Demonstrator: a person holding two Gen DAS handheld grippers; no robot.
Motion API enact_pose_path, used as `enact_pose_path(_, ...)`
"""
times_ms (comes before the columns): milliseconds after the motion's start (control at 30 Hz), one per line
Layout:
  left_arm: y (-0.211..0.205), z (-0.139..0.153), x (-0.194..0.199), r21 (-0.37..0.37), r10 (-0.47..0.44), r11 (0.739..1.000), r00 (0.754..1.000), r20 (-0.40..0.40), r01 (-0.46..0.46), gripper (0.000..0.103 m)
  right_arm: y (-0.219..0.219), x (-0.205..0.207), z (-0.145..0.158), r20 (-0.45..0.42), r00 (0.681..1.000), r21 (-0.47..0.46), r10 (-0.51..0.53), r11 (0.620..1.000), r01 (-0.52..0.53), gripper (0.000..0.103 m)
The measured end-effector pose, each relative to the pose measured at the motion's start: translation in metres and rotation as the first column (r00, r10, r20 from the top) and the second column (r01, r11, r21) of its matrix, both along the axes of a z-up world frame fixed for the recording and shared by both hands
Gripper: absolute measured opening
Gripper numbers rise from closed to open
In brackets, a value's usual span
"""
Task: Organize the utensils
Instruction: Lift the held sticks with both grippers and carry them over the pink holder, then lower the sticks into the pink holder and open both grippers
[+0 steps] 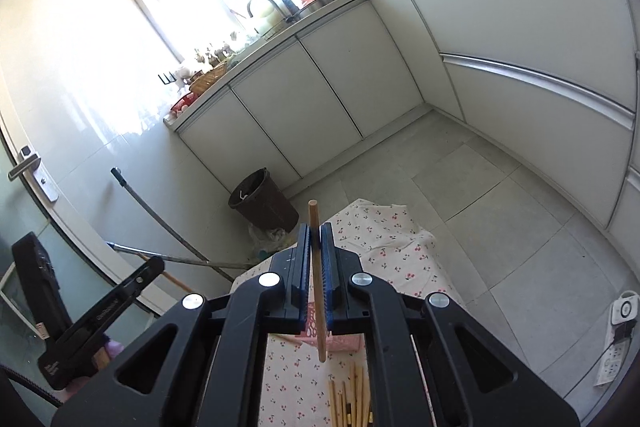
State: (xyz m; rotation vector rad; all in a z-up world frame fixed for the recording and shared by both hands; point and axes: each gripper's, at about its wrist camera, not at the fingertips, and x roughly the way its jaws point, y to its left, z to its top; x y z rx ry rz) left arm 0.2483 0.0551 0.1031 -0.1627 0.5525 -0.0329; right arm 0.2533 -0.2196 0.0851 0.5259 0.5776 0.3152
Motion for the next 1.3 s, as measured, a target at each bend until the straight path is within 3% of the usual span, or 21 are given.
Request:
enact_pose_path(100, 0.0, -0.014, 0.026, -0.005, 0.008, 1.0, 0.999, -0.047, -0.008, 0.006, 0.005, 0.008, -0.004, -0.01, 1.0, 0.003, 0.0, 1.0, 0.0, 0.006)
enact_pose_path(200, 0.011, -0.031, 0.039, -0.068, 0.026, 0.997, 0.991, -0.128, -0.035, 0.023, 0.009, 0.015, -0.009, -0.025, 1.0, 0.008, 0.005, 1.0, -0.005, 0.006)
enact_pose_path(433, 0.054, -0.04, -0.002, -0.151, 0.119, 0.978, 0.981, -0.154, -0.142, 0.045, 0.024, 0.023, -0.02, -0.041, 0.999, 0.014, -0.015, 1.0, 0.016, 0.006)
enact_pose_path(600, 0.076, -0.058, -0.033, -0.185, 0.148, 0.965, 0.97, -0.194, -0.184, 0.046, 0.04, 0.033, -0.024, -0.032, 0.998, 0.004, -0.05, 0.999, 0.05, 0.006)
enact_pose_path(800, 0.08, -0.075, -0.032, -0.184, 0.134, 0.966, 0.962, -0.237, -0.18, 0.046, 0.065, 0.05, -0.039, -0.046, 0.997, -0.034, -0.069, 0.997, 0.067, 0.006)
enact_pose_path(1033, 0.08, -0.096, -0.024, -0.15, 0.135, 0.972, 0.949, -0.285, -0.183, 0.046, 0.093, 0.071, -0.068, -0.118, 0.993, -0.043, -0.023, 0.999, 0.018, 0.01)
enact_pose_path(1300, 0.069, -0.101, -0.023, -0.131, 0.111, 0.979, 0.949, -0.294, -0.155, 0.053, 0.113, 0.047, -0.06, -0.081, 0.996, -0.186, 0.028, 0.982, -0.042, 0.016)
